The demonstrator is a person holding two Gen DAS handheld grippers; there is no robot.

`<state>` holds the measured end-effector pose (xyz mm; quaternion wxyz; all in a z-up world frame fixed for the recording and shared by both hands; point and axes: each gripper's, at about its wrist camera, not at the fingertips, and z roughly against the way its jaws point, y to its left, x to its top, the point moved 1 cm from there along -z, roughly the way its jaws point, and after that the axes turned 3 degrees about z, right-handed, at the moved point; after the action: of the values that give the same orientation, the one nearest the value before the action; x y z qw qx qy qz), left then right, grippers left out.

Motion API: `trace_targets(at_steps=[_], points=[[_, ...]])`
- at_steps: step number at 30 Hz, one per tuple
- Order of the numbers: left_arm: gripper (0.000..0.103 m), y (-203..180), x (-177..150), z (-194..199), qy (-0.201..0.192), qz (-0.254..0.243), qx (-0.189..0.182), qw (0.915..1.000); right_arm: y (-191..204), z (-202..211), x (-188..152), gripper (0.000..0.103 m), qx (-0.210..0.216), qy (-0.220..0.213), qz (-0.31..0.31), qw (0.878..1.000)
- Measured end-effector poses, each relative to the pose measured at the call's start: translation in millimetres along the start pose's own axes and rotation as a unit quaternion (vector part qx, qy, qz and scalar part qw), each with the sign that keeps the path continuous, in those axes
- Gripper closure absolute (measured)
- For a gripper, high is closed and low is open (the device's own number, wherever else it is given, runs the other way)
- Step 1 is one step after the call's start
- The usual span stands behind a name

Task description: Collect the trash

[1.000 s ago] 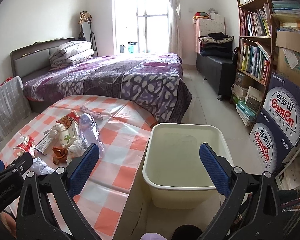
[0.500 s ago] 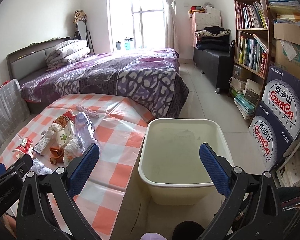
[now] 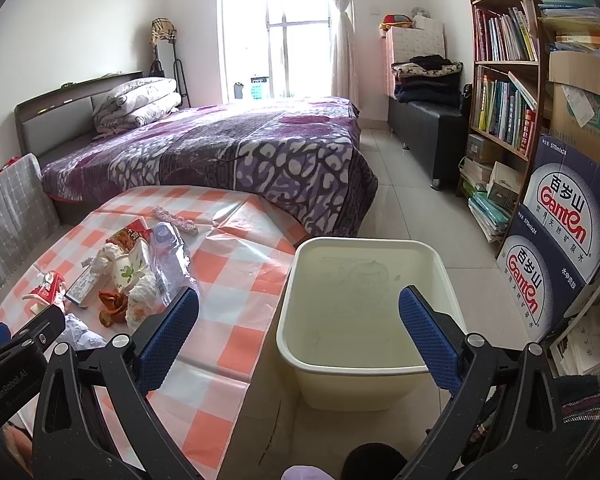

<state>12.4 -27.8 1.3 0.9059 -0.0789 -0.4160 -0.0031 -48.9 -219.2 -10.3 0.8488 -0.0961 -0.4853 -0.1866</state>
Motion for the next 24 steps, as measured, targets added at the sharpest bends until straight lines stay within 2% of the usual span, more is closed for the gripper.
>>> trace_targets(at_steps=[24], points=[[0.006, 4.2, -6.0, -2.0, 0.004, 0.001, 0.002, 1.0, 1.8, -0.4, -1.4, 0.007, -0.001, 0.003, 0.001, 1.0]])
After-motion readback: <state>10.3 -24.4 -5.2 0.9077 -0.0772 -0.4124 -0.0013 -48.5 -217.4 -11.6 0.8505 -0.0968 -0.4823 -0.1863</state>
